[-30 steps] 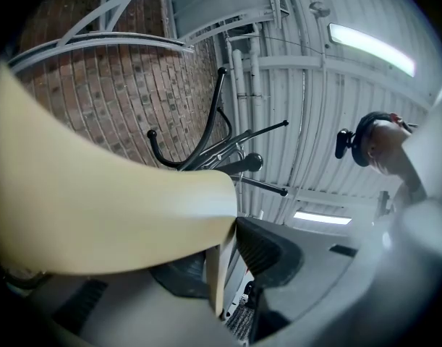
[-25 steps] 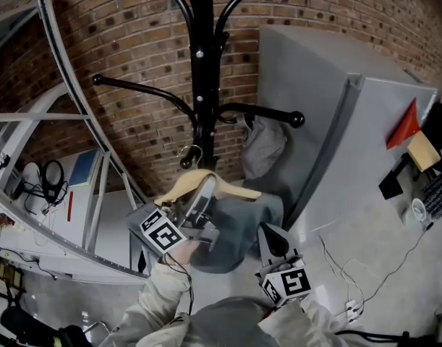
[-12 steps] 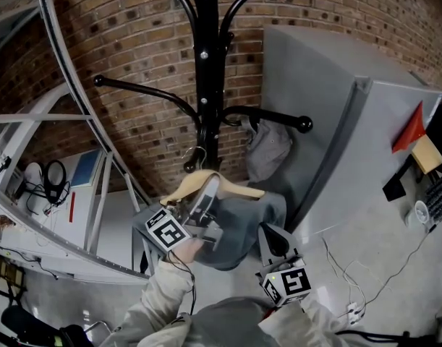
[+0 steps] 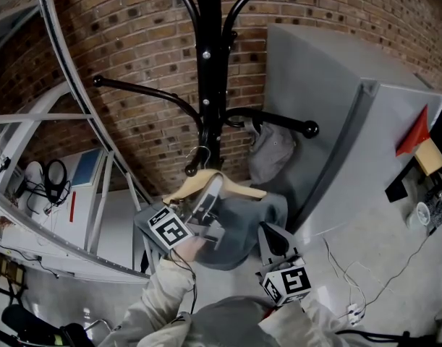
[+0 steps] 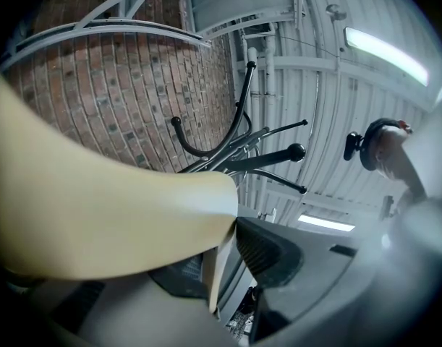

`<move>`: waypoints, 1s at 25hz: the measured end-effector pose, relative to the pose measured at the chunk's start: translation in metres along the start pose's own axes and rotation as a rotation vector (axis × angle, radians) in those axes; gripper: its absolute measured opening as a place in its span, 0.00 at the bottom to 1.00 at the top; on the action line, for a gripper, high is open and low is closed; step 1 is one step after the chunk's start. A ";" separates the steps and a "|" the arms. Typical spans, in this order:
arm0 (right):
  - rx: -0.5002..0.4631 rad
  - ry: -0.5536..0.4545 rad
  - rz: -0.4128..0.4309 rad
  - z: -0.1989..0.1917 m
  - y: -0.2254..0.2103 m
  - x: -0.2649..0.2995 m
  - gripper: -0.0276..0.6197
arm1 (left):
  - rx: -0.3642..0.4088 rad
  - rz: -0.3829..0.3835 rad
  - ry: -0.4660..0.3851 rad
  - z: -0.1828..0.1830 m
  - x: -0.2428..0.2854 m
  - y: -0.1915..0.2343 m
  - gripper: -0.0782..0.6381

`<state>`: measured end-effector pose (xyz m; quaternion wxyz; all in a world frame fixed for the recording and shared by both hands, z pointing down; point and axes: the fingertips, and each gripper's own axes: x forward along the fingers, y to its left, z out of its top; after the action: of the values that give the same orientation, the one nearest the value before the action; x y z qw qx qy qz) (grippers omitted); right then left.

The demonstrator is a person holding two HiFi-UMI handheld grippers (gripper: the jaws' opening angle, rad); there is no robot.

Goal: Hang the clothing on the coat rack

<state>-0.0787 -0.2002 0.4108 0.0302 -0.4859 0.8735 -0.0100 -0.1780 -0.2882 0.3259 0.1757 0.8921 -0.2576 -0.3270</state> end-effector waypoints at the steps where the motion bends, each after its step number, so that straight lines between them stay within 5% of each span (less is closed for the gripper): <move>1: 0.000 0.000 0.000 0.000 -0.001 0.001 0.08 | 0.000 0.001 0.002 -0.001 0.000 0.001 0.26; 25: 0.039 0.030 0.011 -0.010 -0.007 0.000 0.08 | -0.017 -0.022 -0.032 -0.008 0.000 0.008 0.27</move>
<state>-0.0731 -0.2045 0.4211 0.0267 -0.4801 0.8761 -0.0344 -0.1756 -0.2930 0.3353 0.1753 0.8882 -0.2476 -0.3452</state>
